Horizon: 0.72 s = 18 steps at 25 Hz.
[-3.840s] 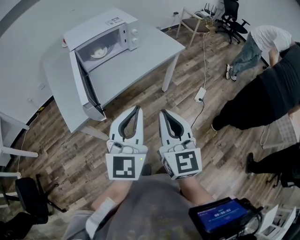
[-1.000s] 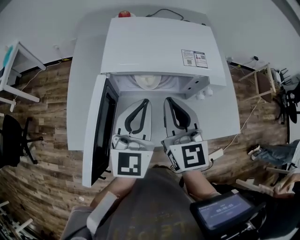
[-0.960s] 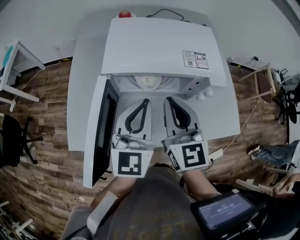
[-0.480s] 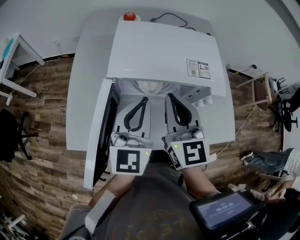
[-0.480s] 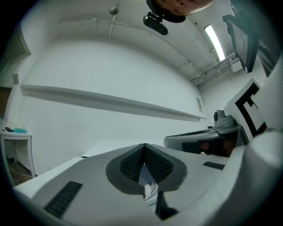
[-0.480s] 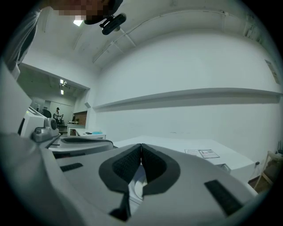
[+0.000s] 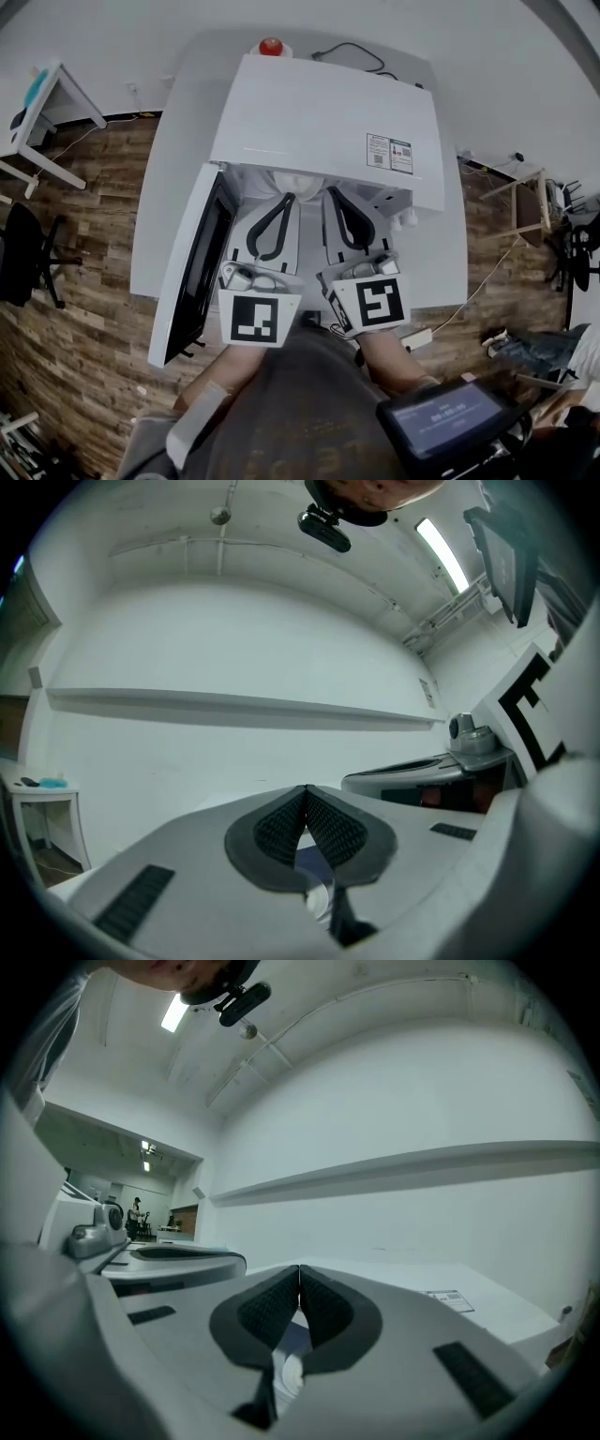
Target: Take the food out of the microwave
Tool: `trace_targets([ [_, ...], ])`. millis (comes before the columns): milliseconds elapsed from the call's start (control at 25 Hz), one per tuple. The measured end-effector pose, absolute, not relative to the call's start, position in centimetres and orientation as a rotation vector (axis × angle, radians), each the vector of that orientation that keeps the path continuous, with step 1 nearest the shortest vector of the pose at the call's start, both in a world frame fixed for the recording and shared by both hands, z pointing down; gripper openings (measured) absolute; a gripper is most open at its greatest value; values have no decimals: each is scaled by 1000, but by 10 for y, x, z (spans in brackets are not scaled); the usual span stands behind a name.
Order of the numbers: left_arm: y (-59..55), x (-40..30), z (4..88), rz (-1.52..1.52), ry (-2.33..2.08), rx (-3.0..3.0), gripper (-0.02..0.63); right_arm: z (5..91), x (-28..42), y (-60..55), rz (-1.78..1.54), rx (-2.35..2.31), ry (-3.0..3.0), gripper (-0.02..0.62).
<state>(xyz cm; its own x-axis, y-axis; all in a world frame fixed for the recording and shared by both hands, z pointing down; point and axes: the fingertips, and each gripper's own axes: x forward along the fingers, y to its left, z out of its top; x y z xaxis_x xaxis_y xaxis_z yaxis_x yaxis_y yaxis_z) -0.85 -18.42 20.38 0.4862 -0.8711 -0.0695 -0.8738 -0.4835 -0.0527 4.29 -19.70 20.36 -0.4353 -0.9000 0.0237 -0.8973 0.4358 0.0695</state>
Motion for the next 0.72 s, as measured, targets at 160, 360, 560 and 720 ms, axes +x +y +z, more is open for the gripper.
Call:
trace_targets([
  [160, -179, 2, 202, 26, 1619, -2616, 8, 202, 53, -189, -58, 1588, -2662, 8],
  [360, -171, 22, 202, 0, 1646, -2563, 8, 208, 66, -177, -35, 1523, -2725, 8],
  [560, -157, 36, 212, -31, 1693, -2533, 8, 216, 83, -166, -4, 1488, -2763, 8],
  [720, -152, 42, 224, -71, 1708, -2529, 8, 226, 91, -165, 23, 1475, -2767, 8],
])
